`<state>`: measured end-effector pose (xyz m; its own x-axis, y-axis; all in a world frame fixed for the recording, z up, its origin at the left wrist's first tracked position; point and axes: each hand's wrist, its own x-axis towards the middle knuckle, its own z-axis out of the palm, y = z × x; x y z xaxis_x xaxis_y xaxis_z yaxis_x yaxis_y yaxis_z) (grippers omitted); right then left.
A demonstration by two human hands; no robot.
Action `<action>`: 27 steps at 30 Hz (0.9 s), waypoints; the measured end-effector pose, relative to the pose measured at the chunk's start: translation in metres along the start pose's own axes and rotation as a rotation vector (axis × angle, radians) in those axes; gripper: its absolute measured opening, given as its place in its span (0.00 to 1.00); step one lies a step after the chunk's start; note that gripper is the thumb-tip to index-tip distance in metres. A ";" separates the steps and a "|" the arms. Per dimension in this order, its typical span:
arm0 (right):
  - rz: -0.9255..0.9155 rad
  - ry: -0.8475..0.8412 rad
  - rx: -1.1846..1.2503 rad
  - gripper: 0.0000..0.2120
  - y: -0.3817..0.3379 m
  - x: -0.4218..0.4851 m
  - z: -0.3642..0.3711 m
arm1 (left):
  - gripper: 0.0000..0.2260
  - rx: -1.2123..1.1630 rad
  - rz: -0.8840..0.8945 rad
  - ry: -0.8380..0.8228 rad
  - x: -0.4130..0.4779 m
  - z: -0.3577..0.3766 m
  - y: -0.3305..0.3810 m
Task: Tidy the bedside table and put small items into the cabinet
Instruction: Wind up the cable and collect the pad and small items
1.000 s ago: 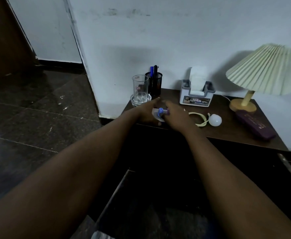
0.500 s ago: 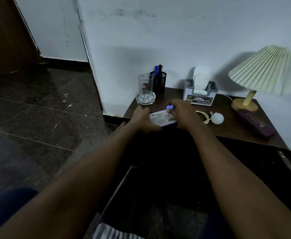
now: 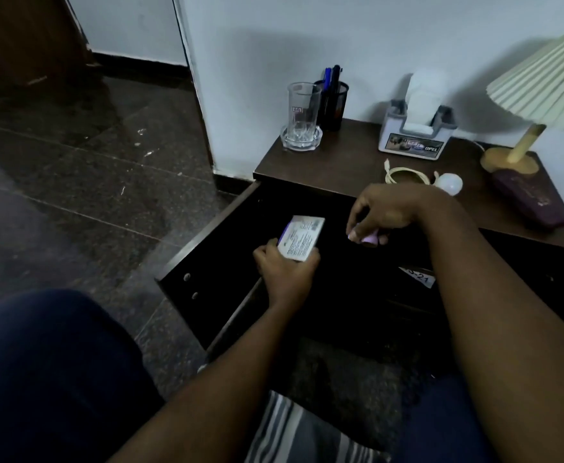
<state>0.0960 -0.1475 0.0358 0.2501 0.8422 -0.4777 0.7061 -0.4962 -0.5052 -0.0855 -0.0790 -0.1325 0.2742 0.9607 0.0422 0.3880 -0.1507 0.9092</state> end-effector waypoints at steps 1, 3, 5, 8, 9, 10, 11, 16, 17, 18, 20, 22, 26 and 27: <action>0.037 -0.034 -0.034 0.04 0.003 0.005 0.008 | 0.34 0.019 -0.022 -0.016 0.011 0.011 0.005; 0.089 -0.084 -0.063 0.05 0.009 0.012 0.026 | 0.34 0.103 -0.027 -0.051 0.033 0.030 0.016; 0.118 -0.062 -0.069 0.05 0.023 0.022 0.041 | 0.34 0.221 -0.042 -0.036 0.056 0.049 0.023; 0.130 0.099 -0.060 0.03 0.050 0.040 0.057 | 0.34 0.343 -0.084 0.039 0.086 0.074 0.023; 0.131 0.173 -0.018 0.02 0.058 0.046 0.063 | 0.35 0.395 -0.104 0.041 0.093 0.081 0.020; 0.131 0.250 0.038 0.03 0.065 0.052 0.069 | 0.34 0.444 -0.124 0.028 0.099 0.087 0.016; 0.136 0.315 0.101 0.04 0.072 0.058 0.074 | 0.33 0.477 -0.149 0.003 0.103 0.092 0.011; 0.154 0.462 0.306 0.06 0.089 0.093 0.092 | 0.32 0.506 -0.219 -0.114 0.116 0.106 -0.012; 0.138 0.482 0.321 0.05 0.089 0.099 0.092 | 0.33 0.505 -0.206 -0.115 0.118 0.106 -0.014; 0.120 0.500 0.316 0.04 0.087 0.105 0.092 | 0.35 0.487 -0.201 -0.116 0.120 0.106 -0.017; 0.103 0.535 0.219 0.04 0.086 0.119 0.091 | 0.41 0.397 -0.178 -0.121 0.120 0.104 -0.024; 0.117 0.556 0.127 0.14 0.083 0.131 0.091 | 0.45 0.310 -0.122 -0.147 0.115 0.102 -0.036; 0.084 0.520 0.075 0.12 0.072 0.154 0.091 | 0.43 0.208 -0.042 -0.183 0.111 0.098 -0.055; 0.087 0.489 0.050 0.11 0.071 0.159 0.091 | 0.42 0.217 -0.030 -0.191 0.113 0.097 -0.055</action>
<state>0.1255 -0.0685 -0.1412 0.5966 0.7914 -0.1330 0.6392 -0.5688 -0.5175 0.0097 0.0156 -0.2178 0.4129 0.9072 -0.0805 0.5718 -0.1894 0.7982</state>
